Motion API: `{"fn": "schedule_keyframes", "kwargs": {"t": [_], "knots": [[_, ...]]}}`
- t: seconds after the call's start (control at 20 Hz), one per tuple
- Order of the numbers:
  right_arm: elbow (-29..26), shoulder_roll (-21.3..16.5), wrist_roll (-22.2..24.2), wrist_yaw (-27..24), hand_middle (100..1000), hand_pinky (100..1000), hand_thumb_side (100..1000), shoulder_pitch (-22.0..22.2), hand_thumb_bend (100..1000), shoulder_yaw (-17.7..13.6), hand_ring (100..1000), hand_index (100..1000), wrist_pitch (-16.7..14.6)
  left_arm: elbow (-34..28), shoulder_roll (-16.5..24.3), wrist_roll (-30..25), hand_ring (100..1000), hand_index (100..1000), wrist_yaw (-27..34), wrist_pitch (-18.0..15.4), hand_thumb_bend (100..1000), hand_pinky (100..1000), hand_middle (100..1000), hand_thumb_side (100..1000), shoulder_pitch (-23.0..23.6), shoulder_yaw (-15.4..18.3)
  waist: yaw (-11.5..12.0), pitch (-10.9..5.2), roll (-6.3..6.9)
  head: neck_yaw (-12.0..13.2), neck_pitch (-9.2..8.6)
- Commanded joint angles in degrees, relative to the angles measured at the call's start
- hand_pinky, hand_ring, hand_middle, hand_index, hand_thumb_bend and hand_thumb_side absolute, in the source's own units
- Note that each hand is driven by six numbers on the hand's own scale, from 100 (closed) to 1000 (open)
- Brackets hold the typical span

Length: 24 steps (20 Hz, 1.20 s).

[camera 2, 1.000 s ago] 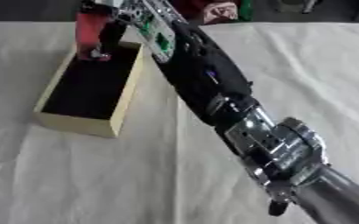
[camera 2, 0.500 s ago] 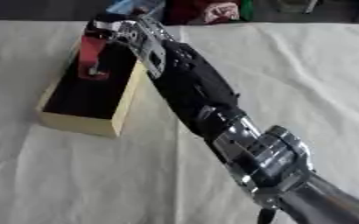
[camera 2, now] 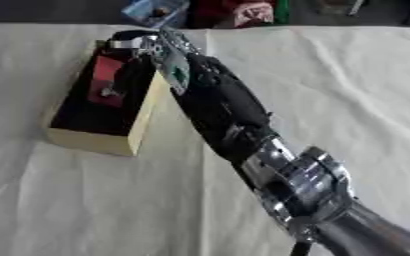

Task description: Pick up objects on the table and place them in the box.

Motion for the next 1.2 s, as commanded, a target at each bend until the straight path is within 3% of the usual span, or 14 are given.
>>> {"fn": "schedule_keyframes", "kwargs": {"t": [0.05,0.4,0.7,1.0,1.1,1.2], "knots": [[-0.60,-0.46,-0.87,2.61,863,890,341,-1.67,534,-0.52,885,896,-0.63,-1.15,0.61,-0.24,565,652,0.25,-0.02,181,567,517,100,-0.50,-0.09,0.11,-0.26,-0.41,0.07,-0.12],[-0.81,-0.46,-2.35,4.88,852,885,323,-1.90,529,-1.31,875,895,-1.19,-1.15,0.61,-0.26,565,653,0.32,0.02,182,567,517,100,-0.38,-0.04,-0.06,-0.41,-0.21,0.12,-0.25],[-5.37,-2.32,-2.35,0.69,837,880,350,-2.86,480,-1.90,859,885,-1.67,-1.15,0.69,-0.13,565,653,0.30,0.00,185,568,518,100,-0.23,0.08,-0.48,-0.69,-0.03,0.45,-0.28],[-13.22,-7.31,-4.82,-4.38,816,871,367,-3.86,407,-2.12,832,870,-4.69,-1.15,0.86,0.32,565,653,0.03,-0.08,188,569,518,100,0.17,0.46,-1.38,-0.95,0.30,1.66,-0.23],[-15.79,-9.76,-6.30,-5.96,804,864,378,-3.39,337,-2.14,822,863,-6.10,-1.15,0.96,0.58,565,654,-0.14,-0.10,188,569,518,100,0.35,0.68,-1.85,-0.98,0.40,2.51,-0.19],[-18.47,-12.41,-7.92,-7.61,797,857,383,-2.16,163,-1.81,817,858,-7.38,-1.15,1.10,0.84,565,654,-0.34,-0.11,188,569,518,100,0.53,0.90,-2.51,-0.98,0.51,3.72,-0.19]]}}
